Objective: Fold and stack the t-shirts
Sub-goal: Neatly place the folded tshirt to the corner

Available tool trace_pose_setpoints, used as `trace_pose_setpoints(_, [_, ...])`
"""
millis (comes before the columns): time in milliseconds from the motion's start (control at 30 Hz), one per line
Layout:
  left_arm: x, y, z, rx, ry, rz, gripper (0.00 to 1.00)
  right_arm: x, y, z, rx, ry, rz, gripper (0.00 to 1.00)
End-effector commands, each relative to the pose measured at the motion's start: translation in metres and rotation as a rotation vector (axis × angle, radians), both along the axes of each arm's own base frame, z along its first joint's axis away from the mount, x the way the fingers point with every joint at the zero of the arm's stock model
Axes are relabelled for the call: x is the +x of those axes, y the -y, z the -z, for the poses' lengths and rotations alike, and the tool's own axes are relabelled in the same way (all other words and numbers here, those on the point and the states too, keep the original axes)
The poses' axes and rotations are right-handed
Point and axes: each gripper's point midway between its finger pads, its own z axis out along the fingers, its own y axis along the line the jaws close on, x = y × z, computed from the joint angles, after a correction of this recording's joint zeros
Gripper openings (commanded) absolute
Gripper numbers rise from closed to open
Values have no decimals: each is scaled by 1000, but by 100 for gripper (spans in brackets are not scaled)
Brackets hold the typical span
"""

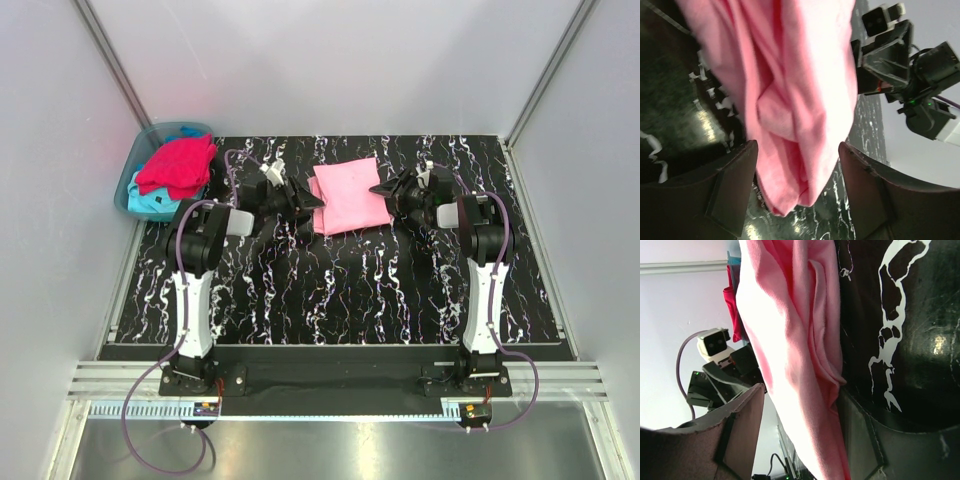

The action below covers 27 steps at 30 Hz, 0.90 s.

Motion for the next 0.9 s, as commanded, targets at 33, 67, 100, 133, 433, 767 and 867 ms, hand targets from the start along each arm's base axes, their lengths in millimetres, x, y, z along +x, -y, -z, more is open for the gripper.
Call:
trace_pose_setpoints(33, [10,-15,-6,54,32,-15,72,0,-8,-9,23,41,-32,66])
trace_pose_setpoints(67, [10,-18,-4,63,20,-23,72,-1,-8,-10,24,41,-32,66])
trace_pose_setpoints(100, [10,-20,-3,68,17,-28,72,-1,-8,-11,25,43,-33,66])
trace_pose_setpoints(133, [11,-22,-3,72,18,-31,72,-1,-8,-10,25,41,-33,66])
trace_pose_setpoints(433, [16,-31,6,101,-8,-44,71,-2,-8,-15,34,48,-33,66])
trace_pose_setpoints(767, [18,-13,9,54,-8,-17,72,-1,-6,-16,30,52,-30,66])
trace_pose_setpoints(867, [19,-9,10,49,-10,-11,72,-1,-6,-15,29,49,-29,66])
